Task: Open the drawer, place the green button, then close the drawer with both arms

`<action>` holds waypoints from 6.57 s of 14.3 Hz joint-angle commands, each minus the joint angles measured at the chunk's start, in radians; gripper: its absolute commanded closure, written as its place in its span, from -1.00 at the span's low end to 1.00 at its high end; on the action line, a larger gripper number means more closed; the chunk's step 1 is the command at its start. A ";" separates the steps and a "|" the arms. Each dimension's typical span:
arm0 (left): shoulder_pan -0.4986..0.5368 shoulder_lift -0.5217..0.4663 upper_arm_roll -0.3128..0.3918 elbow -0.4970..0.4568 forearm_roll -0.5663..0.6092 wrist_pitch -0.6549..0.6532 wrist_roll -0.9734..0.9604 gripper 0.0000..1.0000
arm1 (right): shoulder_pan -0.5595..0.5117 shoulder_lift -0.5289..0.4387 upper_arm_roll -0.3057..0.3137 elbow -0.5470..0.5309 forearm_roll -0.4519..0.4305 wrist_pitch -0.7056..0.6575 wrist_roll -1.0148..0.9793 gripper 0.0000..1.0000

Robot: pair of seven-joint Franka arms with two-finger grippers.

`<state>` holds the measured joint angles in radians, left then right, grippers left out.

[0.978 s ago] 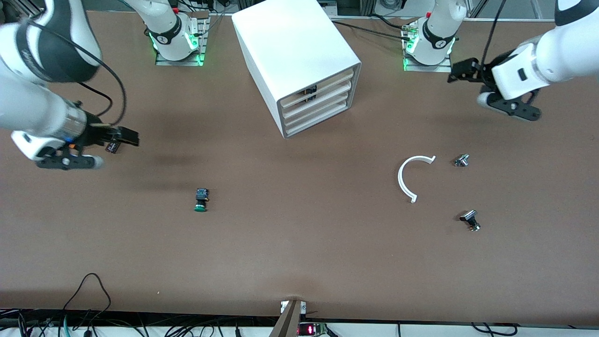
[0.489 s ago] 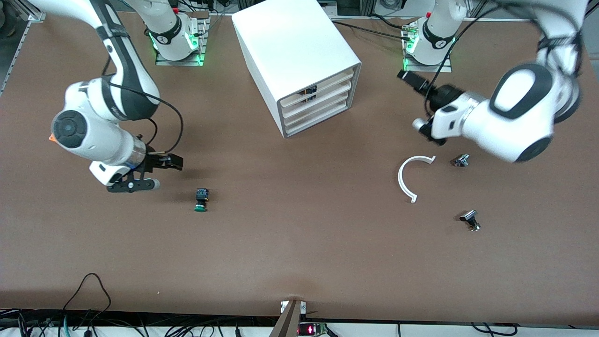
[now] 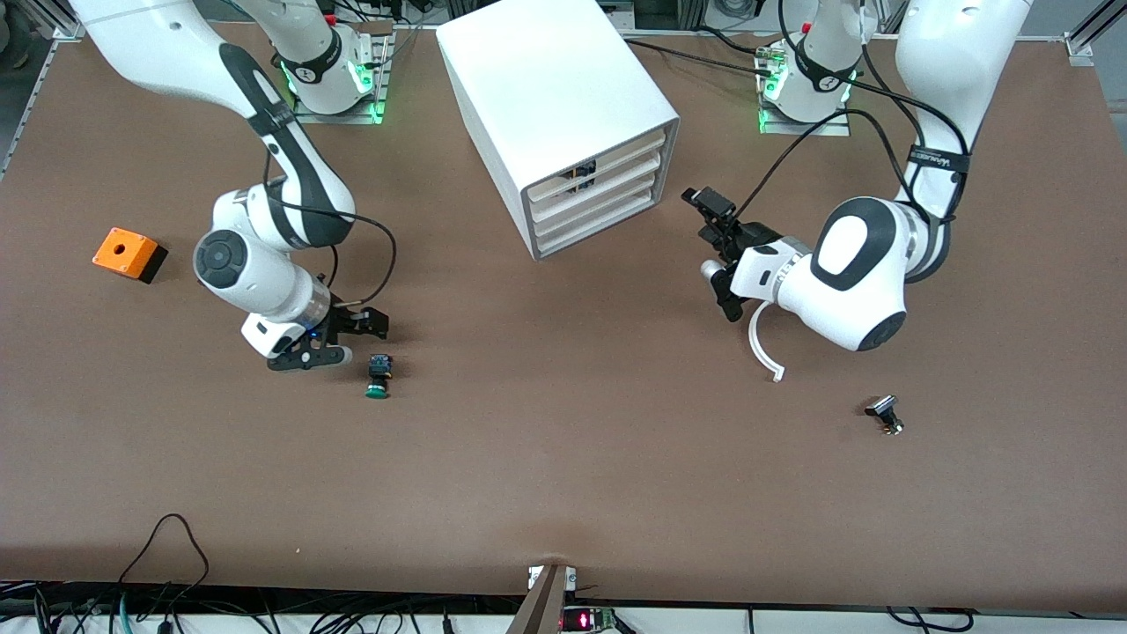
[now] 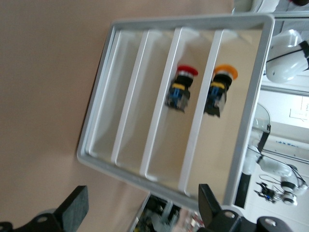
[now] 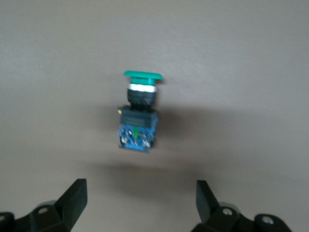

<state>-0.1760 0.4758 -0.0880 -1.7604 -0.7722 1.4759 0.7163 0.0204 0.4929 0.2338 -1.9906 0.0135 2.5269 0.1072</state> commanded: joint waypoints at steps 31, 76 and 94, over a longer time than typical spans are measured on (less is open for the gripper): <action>-0.083 0.127 -0.127 -0.378 -0.412 0.373 0.632 1.00 | 0.055 0.101 0.002 0.369 0.000 -0.382 0.262 1.00; 0.121 0.187 -0.058 0.586 0.611 0.006 -1.052 -1.00 | 0.780 0.412 -0.013 0.855 -0.159 -0.303 2.005 -0.22; -0.147 0.061 -0.065 -0.065 0.614 0.804 -1.405 -0.97 | 0.416 0.076 -0.054 0.891 0.002 -0.864 0.892 -0.99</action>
<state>-0.2864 0.6064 -0.1612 -1.7215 -0.1903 2.2322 -0.6467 0.5030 0.6211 0.1681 -1.0691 -0.0112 1.7094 1.1417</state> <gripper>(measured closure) 0.013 0.004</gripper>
